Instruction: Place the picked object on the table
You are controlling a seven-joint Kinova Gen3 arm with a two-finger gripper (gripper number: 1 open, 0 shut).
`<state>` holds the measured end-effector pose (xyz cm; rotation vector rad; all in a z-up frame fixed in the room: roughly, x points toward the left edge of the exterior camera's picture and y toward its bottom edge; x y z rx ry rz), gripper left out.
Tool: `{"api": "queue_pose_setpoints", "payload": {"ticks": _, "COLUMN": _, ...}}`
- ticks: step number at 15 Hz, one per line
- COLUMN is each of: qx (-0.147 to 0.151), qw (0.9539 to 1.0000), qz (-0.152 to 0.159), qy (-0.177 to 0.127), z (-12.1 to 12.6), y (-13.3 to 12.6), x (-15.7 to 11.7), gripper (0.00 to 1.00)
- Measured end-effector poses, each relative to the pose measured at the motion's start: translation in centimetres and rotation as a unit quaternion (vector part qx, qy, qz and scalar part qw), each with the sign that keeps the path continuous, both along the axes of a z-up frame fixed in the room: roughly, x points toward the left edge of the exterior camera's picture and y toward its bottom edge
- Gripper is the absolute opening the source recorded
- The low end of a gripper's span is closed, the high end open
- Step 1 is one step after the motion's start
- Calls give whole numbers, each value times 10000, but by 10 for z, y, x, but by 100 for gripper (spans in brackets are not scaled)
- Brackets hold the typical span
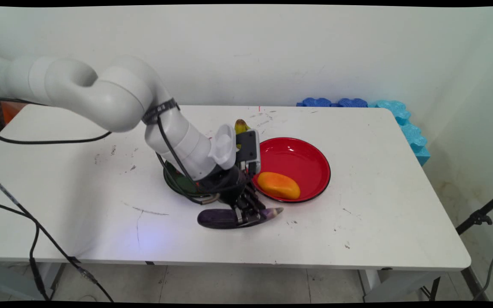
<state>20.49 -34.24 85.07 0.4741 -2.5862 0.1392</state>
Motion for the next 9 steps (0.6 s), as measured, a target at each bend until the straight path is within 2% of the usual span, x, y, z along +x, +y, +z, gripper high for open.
{"api": "queue_pose_setpoints", "payload": {"ticks": 7, "qx": -22, "qw": 10000, "qz": -87, "qy": -24, "z": -21, "y": 10, "x": 1, "gripper": 0}}
{"api": "queue_pose_setpoints", "payload": {"ticks": 8, "qx": -36, "qw": 9999, "qz": -113, "qy": -23, "z": -24, "y": 11, "x": 1, "gripper": 100}}
{"api": "queue_pose_setpoints", "payload": {"ticks": 9, "qx": -52, "qw": 9999, "qz": -140, "qy": -21, "z": -26, "y": 12, "x": 1, "gripper": 100}}
